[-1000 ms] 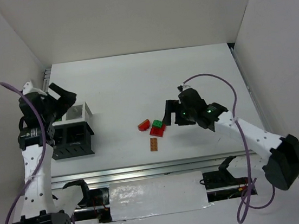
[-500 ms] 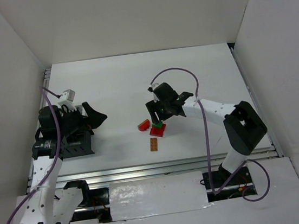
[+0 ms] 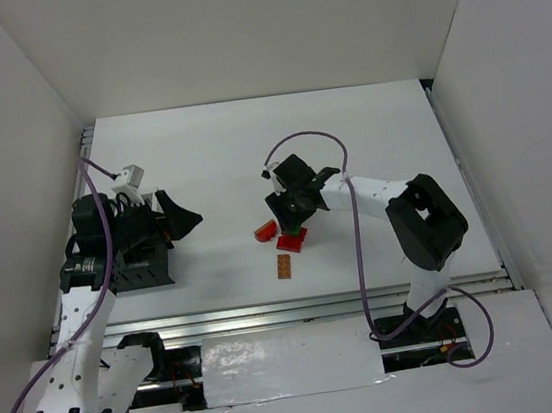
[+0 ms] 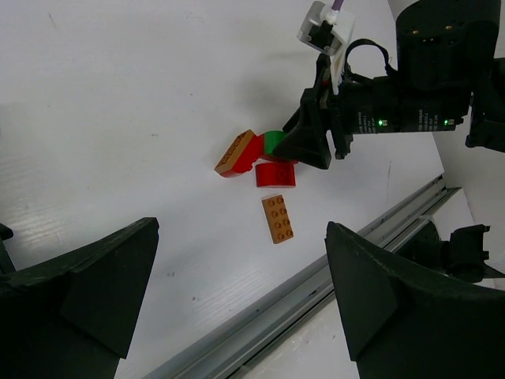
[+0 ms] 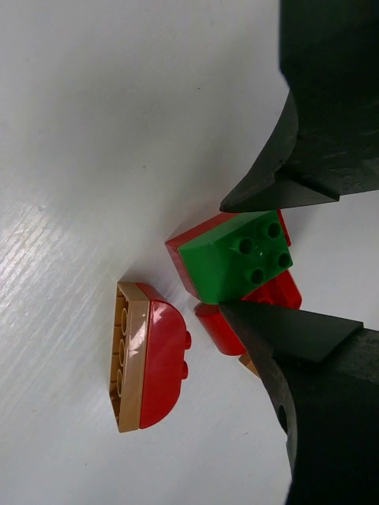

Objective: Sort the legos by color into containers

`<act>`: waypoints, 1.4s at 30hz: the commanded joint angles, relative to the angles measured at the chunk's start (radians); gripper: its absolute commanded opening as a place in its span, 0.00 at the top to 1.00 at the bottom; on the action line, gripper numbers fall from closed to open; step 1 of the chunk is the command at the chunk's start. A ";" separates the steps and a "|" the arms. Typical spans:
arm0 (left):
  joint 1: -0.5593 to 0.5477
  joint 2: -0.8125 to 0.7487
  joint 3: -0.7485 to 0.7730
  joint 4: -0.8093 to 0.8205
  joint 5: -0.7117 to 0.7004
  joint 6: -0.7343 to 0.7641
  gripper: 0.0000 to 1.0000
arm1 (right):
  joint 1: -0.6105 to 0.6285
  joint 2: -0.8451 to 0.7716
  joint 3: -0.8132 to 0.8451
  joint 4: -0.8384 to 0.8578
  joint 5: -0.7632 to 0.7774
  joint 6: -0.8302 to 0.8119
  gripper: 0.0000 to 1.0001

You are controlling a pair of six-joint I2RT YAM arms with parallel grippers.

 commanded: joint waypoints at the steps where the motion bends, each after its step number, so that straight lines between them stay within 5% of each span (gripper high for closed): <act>1: -0.004 0.001 0.013 0.030 0.044 0.032 0.01 | 0.004 0.026 0.050 -0.038 0.025 -0.016 0.46; 9: -0.004 0.005 0.013 0.030 0.047 0.032 0.00 | 0.000 0.026 0.029 -0.021 0.075 0.023 0.45; 15: -0.004 0.007 0.010 0.032 0.044 0.031 0.01 | -0.026 0.031 0.030 -0.014 0.157 0.074 0.61; 18: -0.004 0.011 0.013 0.030 0.036 0.029 0.00 | -0.035 0.014 0.030 -0.004 0.219 0.119 0.77; 20: -0.004 0.015 0.012 0.029 0.031 0.028 0.00 | -0.045 -0.006 0.032 -0.001 0.245 0.157 1.00; 27: -0.004 0.028 -0.017 0.139 0.135 -0.035 0.00 | -0.085 -0.191 0.024 -0.026 0.326 0.316 1.00; 30: -0.062 0.038 -0.065 0.321 0.179 -0.161 0.01 | -0.086 -0.353 -0.029 0.044 0.137 0.370 1.00; 37: -0.414 0.100 -0.138 0.758 0.156 -0.313 0.01 | -0.088 -0.728 -0.223 0.371 -0.374 0.546 1.00; 42: -0.571 0.100 -0.123 0.843 0.093 -0.239 0.00 | -0.077 -0.854 -0.327 0.597 -0.583 0.675 1.00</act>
